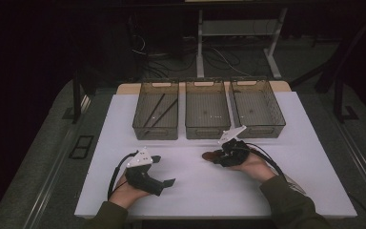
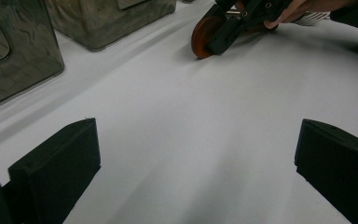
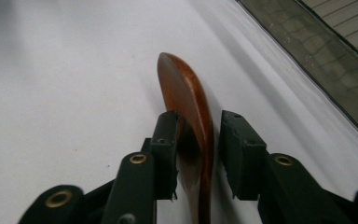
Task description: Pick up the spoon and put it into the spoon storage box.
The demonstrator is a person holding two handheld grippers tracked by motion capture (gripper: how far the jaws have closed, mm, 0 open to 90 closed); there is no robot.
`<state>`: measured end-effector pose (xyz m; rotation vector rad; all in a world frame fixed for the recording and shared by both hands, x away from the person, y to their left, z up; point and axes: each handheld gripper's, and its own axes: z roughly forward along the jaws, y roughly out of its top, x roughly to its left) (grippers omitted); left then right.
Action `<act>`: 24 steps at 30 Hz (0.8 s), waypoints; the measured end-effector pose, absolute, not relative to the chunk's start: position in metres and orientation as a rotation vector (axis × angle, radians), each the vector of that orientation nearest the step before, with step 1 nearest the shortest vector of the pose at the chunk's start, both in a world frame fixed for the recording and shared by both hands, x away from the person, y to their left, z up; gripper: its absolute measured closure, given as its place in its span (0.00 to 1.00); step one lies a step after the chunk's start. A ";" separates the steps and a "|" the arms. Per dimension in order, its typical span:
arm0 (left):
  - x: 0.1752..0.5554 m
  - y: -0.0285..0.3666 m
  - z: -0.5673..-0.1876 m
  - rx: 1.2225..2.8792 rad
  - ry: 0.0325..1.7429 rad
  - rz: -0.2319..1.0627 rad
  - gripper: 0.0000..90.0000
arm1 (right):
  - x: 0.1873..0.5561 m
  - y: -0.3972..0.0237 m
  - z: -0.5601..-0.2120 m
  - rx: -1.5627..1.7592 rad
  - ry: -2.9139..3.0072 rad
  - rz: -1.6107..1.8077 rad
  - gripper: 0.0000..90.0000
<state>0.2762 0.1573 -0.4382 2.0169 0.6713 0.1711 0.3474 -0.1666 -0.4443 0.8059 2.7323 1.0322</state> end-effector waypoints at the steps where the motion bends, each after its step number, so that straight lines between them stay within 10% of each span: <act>1: 0.276 0.157 -0.438 2.017 0.671 0.171 0.00 | 0.347 -0.167 -0.444 0.799 2.730 1.028 0.77; 24: 0.276 0.157 -0.438 2.016 0.669 0.168 0.00 | 0.348 -0.168 -0.443 0.813 2.731 1.022 0.88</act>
